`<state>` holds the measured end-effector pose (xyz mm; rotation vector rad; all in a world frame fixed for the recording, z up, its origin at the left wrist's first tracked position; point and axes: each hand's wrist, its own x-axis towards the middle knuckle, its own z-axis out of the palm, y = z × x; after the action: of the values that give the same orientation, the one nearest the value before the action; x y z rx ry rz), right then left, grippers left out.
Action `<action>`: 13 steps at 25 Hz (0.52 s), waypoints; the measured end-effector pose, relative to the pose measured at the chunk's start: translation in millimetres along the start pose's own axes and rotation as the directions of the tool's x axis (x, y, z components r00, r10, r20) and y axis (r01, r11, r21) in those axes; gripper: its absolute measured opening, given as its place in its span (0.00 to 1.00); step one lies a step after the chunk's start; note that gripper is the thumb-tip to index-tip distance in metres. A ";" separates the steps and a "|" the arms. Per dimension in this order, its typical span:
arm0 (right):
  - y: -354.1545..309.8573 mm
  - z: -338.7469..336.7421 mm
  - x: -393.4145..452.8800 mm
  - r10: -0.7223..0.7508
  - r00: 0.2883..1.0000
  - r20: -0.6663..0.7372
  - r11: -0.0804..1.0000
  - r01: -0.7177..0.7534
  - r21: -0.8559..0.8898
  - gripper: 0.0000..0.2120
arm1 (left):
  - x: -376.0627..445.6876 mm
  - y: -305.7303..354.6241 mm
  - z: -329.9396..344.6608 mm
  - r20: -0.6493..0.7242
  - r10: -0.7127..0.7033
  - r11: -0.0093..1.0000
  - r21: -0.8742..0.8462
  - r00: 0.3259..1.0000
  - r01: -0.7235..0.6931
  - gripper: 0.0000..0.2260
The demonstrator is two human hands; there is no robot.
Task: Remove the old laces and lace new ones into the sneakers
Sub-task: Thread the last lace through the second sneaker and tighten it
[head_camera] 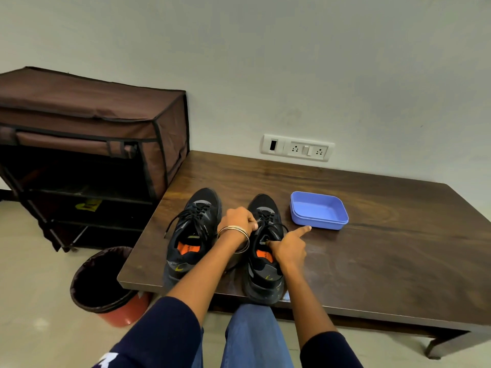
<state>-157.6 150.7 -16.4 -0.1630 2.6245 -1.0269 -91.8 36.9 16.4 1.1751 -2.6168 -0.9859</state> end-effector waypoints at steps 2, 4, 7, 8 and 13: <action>0.2 -1.0 0.8 -0.005 1.000 -0.019 1.000 0.005 0.001 0.61 | 1.4 -3.6 3.9 -0.074 -0.008 0.996 -0.090 0.997 0.001 0.06; -0.2 -1.8 0.1 0.007 1.000 -0.026 1.000 -0.007 0.005 0.60 | -0.8 -4.5 1.1 -0.167 0.001 0.962 -0.270 0.986 -0.047 0.10; -0.4 -2.3 -3.0 0.019 0.999 -0.038 1.000 -0.019 -0.017 0.59 | -5.0 5.4 -25.1 -0.215 -0.143 0.495 -0.861 0.966 -0.119 0.12; -0.9 -3.0 -4.5 0.023 0.999 -0.043 0.999 -0.024 -0.027 0.58 | -5.8 9.9 -38.0 -0.164 -0.179 0.240 -0.963 0.970 -0.119 0.12; -3.2 -3.5 -5.9 0.036 0.999 -0.036 0.998 -0.038 -0.049 0.56 | -10.8 19.0 -76.1 -0.086 -0.106 0.029 -0.996 0.991 -0.083 0.10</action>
<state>-153.2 151.9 -10.3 -0.1084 2.6761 -0.9613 -70.0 14.4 89.2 0.6881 -0.9837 -2.0739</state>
